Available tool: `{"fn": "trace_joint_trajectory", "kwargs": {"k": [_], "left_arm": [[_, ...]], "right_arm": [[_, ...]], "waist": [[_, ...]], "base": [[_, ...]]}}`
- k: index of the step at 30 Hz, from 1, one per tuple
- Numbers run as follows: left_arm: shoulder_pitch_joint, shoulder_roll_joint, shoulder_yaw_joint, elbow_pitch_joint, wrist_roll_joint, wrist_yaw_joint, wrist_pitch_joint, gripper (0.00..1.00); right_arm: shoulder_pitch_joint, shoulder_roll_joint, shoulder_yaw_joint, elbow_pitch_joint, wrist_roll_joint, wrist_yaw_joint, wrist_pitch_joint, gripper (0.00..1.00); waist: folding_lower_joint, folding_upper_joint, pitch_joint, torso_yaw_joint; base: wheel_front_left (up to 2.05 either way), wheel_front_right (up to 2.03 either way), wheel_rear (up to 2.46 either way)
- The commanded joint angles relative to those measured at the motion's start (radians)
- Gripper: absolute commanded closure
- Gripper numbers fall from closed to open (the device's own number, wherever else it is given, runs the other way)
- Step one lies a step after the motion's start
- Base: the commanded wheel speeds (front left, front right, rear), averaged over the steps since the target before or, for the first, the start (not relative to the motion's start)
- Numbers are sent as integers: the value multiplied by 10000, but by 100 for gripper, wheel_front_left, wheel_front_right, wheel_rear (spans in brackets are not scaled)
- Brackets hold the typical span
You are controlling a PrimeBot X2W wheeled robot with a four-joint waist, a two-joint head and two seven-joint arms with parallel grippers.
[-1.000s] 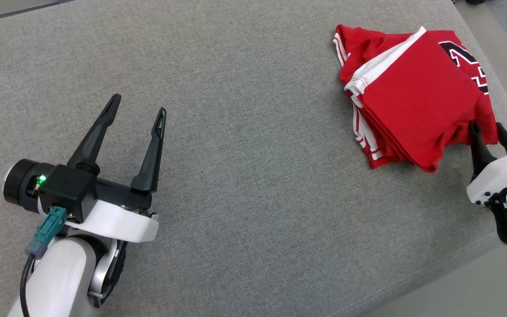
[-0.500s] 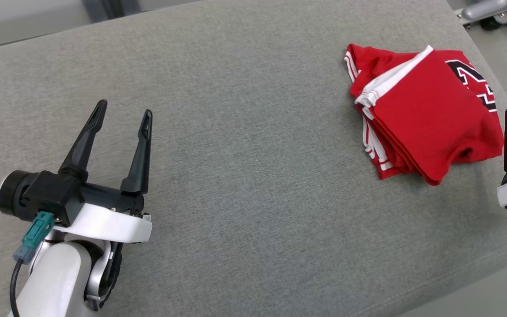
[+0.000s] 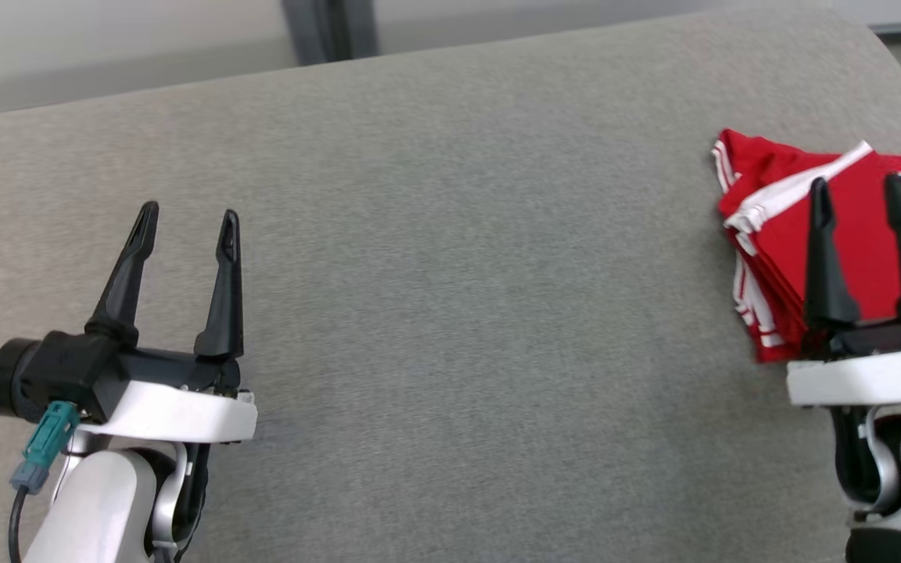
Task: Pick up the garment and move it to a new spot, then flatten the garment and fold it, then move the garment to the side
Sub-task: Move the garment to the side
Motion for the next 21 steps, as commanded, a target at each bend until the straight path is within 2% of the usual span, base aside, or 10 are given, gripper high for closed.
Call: {"fn": "trace_joint_trajectory", "kwargs": {"k": [1, 9, 21], "left_arm": [[92, 29, 62, 22, -58, 59, -79, 0], [748, 4, 131, 175, -94, 311, -156, 0], [1790, 16, 36, 259, -192, 526, -113, 0]], "right_arm": [[218, -13, 28, -184, -96, 2, 62, 0], [1321, 147, 392, -768, -368, 2, 541, 0], [2814, 144, 249, -838, -255, 2, 895, 0]], "waist": [[0, 0, -321, 397], [0, 0, -972, 909], [0, 0, -1906, 947]], "base": [[0, 0, 0], [0, 0, 0], [0, 0, 0]]}}
